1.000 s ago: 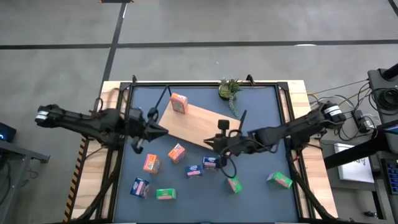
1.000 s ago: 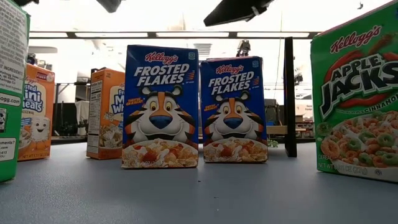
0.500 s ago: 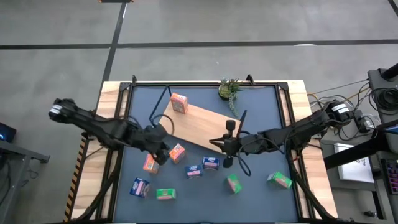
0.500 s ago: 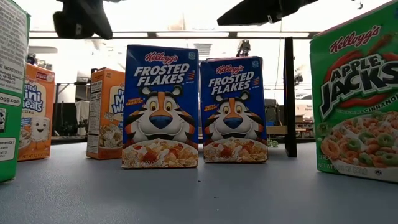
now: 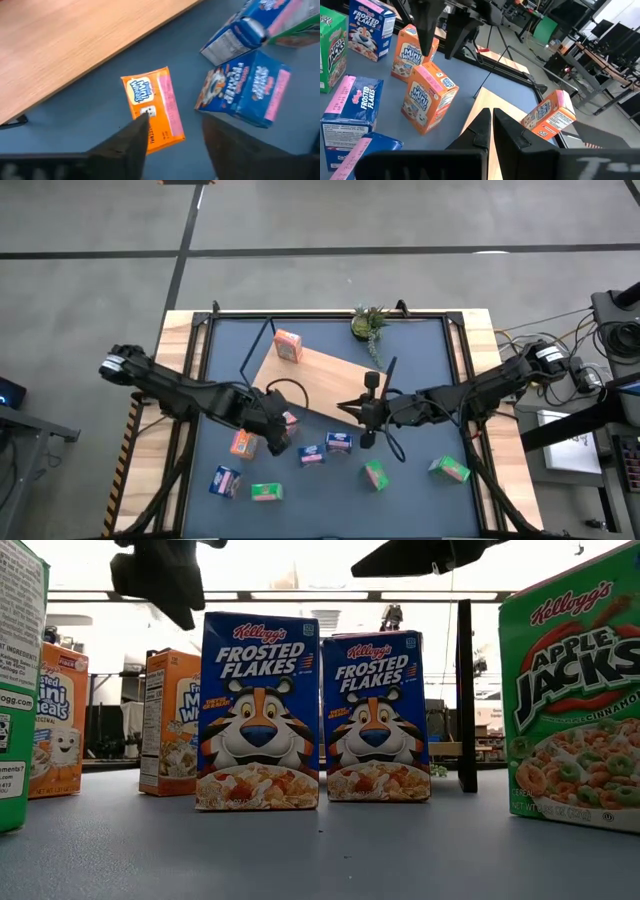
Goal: Stack cereal on shelf
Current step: Put the right orange cereal box on the shelf aligned with other orange cereal box
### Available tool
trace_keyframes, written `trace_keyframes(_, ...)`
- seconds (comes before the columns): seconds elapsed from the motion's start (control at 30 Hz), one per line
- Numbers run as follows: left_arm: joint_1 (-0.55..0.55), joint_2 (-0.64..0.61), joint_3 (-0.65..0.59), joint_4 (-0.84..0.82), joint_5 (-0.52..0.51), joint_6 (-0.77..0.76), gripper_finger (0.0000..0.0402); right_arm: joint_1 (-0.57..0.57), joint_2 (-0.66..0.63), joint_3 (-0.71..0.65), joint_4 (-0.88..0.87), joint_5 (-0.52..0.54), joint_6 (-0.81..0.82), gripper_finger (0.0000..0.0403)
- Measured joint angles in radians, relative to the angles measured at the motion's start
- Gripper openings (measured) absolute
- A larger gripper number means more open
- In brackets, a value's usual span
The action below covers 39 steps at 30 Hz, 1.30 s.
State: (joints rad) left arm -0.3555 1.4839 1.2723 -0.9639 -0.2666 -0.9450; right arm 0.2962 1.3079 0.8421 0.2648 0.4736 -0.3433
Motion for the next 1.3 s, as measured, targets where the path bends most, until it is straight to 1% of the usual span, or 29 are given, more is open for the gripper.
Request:
trace_keyframes(0.13,-0.009,0.030,0.010,-0.005,-0.029,-0.018,0.0242,0.000,-0.002,0.000,-0.013,0.000,0.001,0.0009)
trace_keyframes(0.23,-0.011,0.032,0.009,-0.006,-0.060,-0.028,0.0268,0.000,-0.003,-0.001,-0.028,0.000,0.008,0.0009)
trace_keyframes(0.33,-0.011,0.032,-0.006,-0.005,-0.077,-0.037,0.0281,0.000,-0.003,-0.001,-0.029,0.000,0.011,0.0009)
trace_keyframes(0.53,-0.017,0.031,-0.071,0.065,-0.083,-0.047,0.0283,0.000,-0.003,-0.001,-0.029,0.000,0.019,0.0009)
trace_keyframes(0.7,-0.024,0.031,-0.109,0.102,-0.085,-0.056,0.0281,0.000,-0.003,-0.001,-0.029,0.000,0.020,0.0009)
trace_keyframes(0.87,-0.036,0.045,-0.137,0.121,-0.119,-0.056,0.0268,0.000,-0.003,-0.001,-0.029,0.000,0.022,0.0009)
trace_keyframes(0.97,-0.046,0.055,-0.137,0.125,-0.141,-0.056,0.0253,0.000,-0.003,-0.001,-0.029,0.000,0.028,0.0009)
trace_keyframes(1.3,-0.052,0.080,-0.136,0.124,-0.139,-0.049,0.0185,0.000,-0.002,-0.001,-0.029,0.000,0.029,0.0009)
